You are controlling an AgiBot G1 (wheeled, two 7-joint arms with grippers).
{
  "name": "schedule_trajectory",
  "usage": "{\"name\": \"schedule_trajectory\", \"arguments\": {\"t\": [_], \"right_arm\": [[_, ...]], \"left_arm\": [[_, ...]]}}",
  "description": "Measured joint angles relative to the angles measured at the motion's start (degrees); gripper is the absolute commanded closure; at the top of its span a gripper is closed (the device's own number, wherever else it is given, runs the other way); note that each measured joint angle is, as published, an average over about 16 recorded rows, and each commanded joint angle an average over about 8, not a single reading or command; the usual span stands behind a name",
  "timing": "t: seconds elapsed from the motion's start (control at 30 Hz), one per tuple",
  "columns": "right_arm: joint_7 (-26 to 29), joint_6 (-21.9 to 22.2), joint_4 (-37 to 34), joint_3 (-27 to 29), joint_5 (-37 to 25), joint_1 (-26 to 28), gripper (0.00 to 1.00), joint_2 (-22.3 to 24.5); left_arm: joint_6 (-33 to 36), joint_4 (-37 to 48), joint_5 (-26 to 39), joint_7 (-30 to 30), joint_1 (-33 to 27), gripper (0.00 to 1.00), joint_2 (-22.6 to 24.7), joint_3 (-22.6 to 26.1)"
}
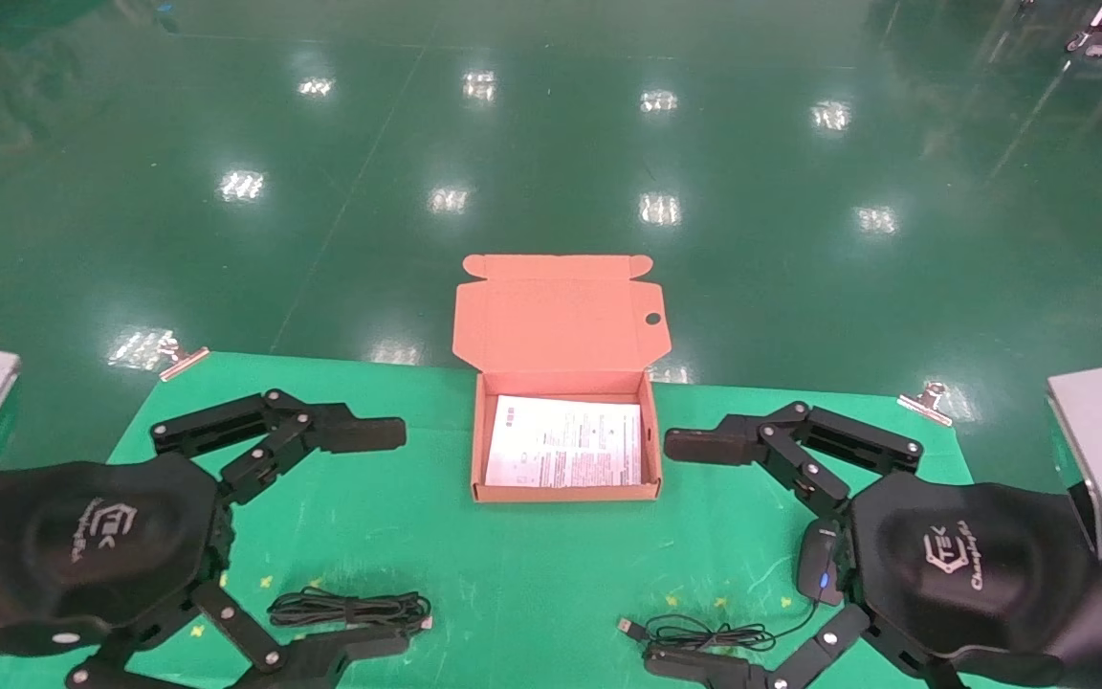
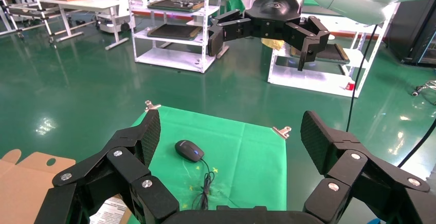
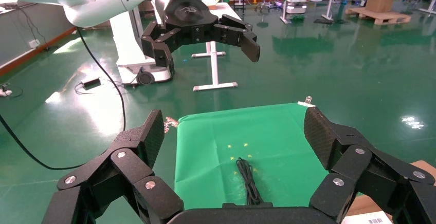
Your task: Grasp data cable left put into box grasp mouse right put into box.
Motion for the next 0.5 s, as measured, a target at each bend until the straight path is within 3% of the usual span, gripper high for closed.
{"name": "schedule_trajectory", "arguments": {"t": [0.5], "right_arm": [[0.0,0.0,0.0,0.0,0.0,0.0,0.0,0.0]], "left_arm": [[0.0,0.0,0.0,0.0,0.0,0.0,0.0,0.0]]}}
